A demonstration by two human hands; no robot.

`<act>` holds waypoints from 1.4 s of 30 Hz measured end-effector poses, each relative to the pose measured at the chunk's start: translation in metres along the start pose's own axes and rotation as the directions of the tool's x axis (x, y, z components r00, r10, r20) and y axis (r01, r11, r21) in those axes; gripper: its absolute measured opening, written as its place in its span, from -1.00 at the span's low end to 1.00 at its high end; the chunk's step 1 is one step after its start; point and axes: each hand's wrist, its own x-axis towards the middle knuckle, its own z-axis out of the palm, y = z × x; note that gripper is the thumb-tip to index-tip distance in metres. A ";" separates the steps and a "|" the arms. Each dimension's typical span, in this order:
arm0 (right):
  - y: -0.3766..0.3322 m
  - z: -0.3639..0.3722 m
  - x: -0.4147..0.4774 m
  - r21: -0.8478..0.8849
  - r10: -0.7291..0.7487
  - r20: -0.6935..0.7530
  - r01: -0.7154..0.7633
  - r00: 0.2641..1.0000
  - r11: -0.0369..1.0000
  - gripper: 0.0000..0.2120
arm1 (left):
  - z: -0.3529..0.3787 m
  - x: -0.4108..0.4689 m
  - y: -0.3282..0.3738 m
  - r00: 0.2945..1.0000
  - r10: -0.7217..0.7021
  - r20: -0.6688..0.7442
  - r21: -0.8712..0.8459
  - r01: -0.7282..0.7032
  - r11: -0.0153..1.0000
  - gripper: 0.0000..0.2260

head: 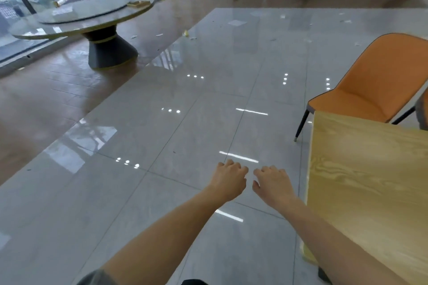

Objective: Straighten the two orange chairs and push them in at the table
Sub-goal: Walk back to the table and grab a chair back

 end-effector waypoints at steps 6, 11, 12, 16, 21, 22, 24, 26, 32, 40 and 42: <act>0.058 0.001 0.094 0.036 0.148 0.028 -0.149 0.989 0.988 -0.72 | 0.006 0.126 -0.034 0.993 0.108 0.045 -0.002 -0.109 0.994 -0.75; 0.110 0.014 0.183 0.048 0.295 0.055 -0.298 0.954 0.953 -0.72 | 0.019 0.251 -0.059 0.965 0.254 0.070 0.010 -0.256 0.967 -0.75; 0.122 0.015 0.203 0.052 0.328 0.066 -0.331 0.942 0.942 -0.72 | 0.021 0.277 -0.064 0.956 0.286 0.069 0.006 -0.287 0.958 -0.76; 0.169 0.000 0.274 0.060 0.429 0.068 -0.432 0.901 0.900 -0.73 | 0.012 0.378 -0.078 0.909 0.413 0.056 -0.001 -0.413 0.911 -0.77; 0.224 -0.027 0.338 0.044 0.535 0.046 -0.536 0.844 0.843 -0.78 | -0.006 0.489 -0.075 0.858 0.514 -0.002 -0.042 -0.514 0.857 -0.79; 0.237 -0.030 0.350 0.047 0.560 0.039 -0.562 0.827 0.826 -0.81 | -0.009 0.510 -0.073 0.844 0.537 -0.014 -0.046 -0.537 0.843 -0.79; 0.261 -0.033 0.373 0.071 0.601 0.034 -0.602 0.799 0.796 -0.84 | -0.012 0.551 -0.069 0.819 0.573 -0.009 -0.054 -0.573 0.818 -0.78; 0.287 -0.033 0.394 0.117 0.620 0.014 -0.617 0.784 0.778 -0.88 | -0.012 0.592 -0.063 0.800 0.600 0.002 -0.032 -0.600 0.799 -0.79; 0.397 -0.030 0.472 0.116 0.693 -0.012 -0.688 0.720 0.717 -0.87 | -0.013 0.729 -0.027 0.750 0.661 0.031 0.011 -0.662 0.750 -0.80; 0.561 -0.057 0.572 0.122 0.741 -0.056 -0.732 0.669 0.670 -0.86 | -0.042 0.922 0.042 0.686 0.727 -0.001 0.056 -0.726 0.685 -0.80; 0.593 -0.063 0.591 0.124 0.746 -0.063 -0.737 0.663 0.665 -0.85 | -0.047 0.962 0.055 0.666 0.746 -0.013 0.051 -0.745 0.665 -0.81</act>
